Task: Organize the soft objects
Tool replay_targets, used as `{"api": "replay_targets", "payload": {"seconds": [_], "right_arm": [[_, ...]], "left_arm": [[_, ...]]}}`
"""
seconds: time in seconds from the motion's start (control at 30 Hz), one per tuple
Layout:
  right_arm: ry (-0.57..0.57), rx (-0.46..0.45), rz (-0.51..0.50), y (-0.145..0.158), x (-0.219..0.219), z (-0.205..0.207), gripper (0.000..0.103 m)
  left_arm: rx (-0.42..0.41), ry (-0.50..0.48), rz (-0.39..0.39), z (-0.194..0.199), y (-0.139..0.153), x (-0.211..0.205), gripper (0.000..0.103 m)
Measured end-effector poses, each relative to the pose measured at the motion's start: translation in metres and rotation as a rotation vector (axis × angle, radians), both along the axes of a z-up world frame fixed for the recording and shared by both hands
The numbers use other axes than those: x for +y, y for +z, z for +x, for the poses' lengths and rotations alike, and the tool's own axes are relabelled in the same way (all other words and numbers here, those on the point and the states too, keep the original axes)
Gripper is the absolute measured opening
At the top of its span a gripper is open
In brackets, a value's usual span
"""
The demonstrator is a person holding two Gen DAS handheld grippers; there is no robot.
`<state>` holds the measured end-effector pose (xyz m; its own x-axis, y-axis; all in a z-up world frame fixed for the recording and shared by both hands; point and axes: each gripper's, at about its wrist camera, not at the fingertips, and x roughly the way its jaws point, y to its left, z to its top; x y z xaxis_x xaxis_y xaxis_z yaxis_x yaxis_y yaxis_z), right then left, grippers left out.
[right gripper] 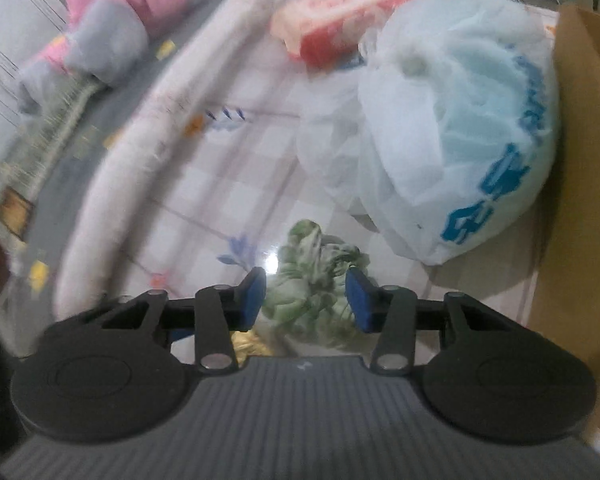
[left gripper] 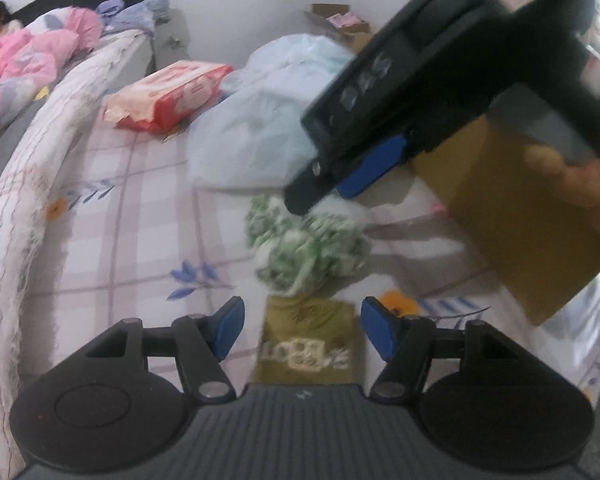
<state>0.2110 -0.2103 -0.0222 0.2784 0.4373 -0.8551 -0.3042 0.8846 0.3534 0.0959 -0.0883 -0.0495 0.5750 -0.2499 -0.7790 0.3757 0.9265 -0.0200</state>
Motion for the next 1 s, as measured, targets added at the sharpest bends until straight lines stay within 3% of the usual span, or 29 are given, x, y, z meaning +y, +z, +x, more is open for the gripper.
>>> {"api": "replay_targets", "payload": {"seconds": [0.1,0.2,0.47,0.77,0.83,1.0], "right_arm": [[-0.015,0.058,-0.03,-0.022,0.012,0.004,0.029],[-0.015,0.107,0.008,-0.032,0.023,0.001,0.024],[0.01,0.16,0.078,-0.045,0.062,0.004,0.024],[0.022,0.254,0.251,-0.06,0.107,0.026,0.026],[0.039,0.25,0.245,-0.057,0.115,0.027,0.03],[0.123,0.075,0.129,0.003,0.108,0.026,0.074]], "left_arm": [[0.02,0.04,-0.034,0.002,-0.005,0.018,0.067],[0.025,0.094,-0.073,0.003,-0.006,0.04,0.067],[-0.018,0.234,-0.075,0.005,-0.004,0.088,0.067],[-0.051,0.373,-0.028,0.007,0.0,0.128,0.067],[-0.049,0.38,-0.03,0.007,0.001,0.132,0.066],[-0.05,0.392,-0.048,0.006,0.007,0.137,0.066]]}}
